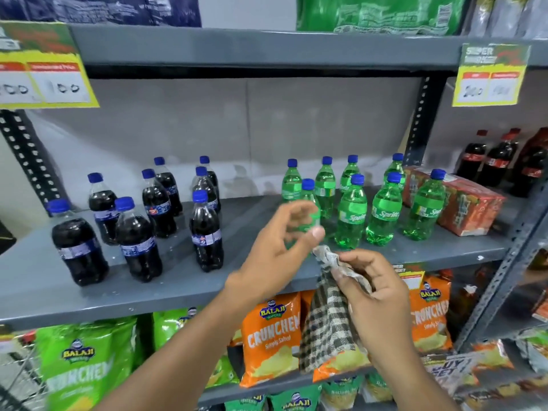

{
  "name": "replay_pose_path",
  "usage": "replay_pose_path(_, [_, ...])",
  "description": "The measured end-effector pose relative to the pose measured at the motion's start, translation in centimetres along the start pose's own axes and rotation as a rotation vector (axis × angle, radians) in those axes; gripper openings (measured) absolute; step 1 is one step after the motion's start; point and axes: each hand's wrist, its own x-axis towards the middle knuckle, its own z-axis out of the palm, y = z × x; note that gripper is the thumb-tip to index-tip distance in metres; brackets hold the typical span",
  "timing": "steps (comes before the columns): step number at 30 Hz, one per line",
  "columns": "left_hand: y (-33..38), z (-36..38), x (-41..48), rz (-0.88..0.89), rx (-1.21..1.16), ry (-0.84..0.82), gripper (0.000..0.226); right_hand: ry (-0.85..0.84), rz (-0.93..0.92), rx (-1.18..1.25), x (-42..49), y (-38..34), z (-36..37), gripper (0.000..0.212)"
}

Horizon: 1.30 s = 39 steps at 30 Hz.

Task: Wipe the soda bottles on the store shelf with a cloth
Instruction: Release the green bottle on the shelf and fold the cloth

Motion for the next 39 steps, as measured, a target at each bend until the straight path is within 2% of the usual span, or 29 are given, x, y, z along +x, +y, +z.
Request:
replay_pose_path(2, [0.2, -1.5, -2.8, -0.081, -0.023, -0.058, 0.044, -0.085, 0.01, 0.054, -0.4, -0.9, 1.7, 0.024])
replay_pose_path(5, [0.4, -5.2, -6.5, -0.177, 0.008, -0.052, 0.04, -0.258, 0.037, 0.109, -1.3, -2.2, 4.6, 0.022])
replay_pose_path(10, [2.2, -12.8, -14.2, -0.393, 0.024, 0.019, 0.027, -0.659, 0.064, 0.118, -4.1, -3.4, 11.1, 0.025])
replay_pose_path(15, [5.2, -18.3, -23.9, -0.579, 0.114, 0.093, 0.051, -1.004, 0.059, 0.167, -9.1, -5.0, 18.2, 0.022])
replay_pose_path(18, [7.3, -21.0, -30.6, -0.694, 0.167, 0.155, 0.055, -1.184, 0.017, 0.203, -14.0, -6.8, 23.0, 0.022])
replay_pose_path(21, [9.4, -23.6, -36.7, -0.786, 0.168, 0.228, 0.052, -1.288, -0.004, 0.216, -18.5, -8.4, 27.1, 0.019])
replay_pose_path(24, [11.1, -26.7, -43.0, -0.871, 0.218, 0.252, 0.033, -1.31, -0.078, 0.185, -22.7, -9.7, 31.4, 0.017])
replay_pose_path(28, [12.7, -30.9, -51.6, -0.922, 0.184, 0.448, 0.026, -1.329, -0.171, 0.131, -29.6, -10.7, 37.7, 0.022])
replay_pose_path(30, [12.8, -33.0, -55.5, -0.957, 0.215, 0.545, 0.011, -1.378, -0.133, 0.086, -32.8, -10.6, 40.6, 0.017])
replay_pose_path(33, [11.5, -36.8, -63.1, -1.015, 0.231, 0.692, 0.004, -1.519, -0.047, -0.013, -39.0, -10.3, 46.3, 0.009])
replay_pose_path(36, [9.1, -39.4, -68.0, -1.072, 0.187, 0.847, 0.001, -1.594, 0.005, -0.125, -43.6, -9.5, 50.8, 0.019])
replay_pose_path(39, [5.8, -42.2, -71.8, -1.155, 0.177, 0.957, 0.004, -1.583, 0.01, -0.233, -47.9, -8.6, 55.4, 0.029])
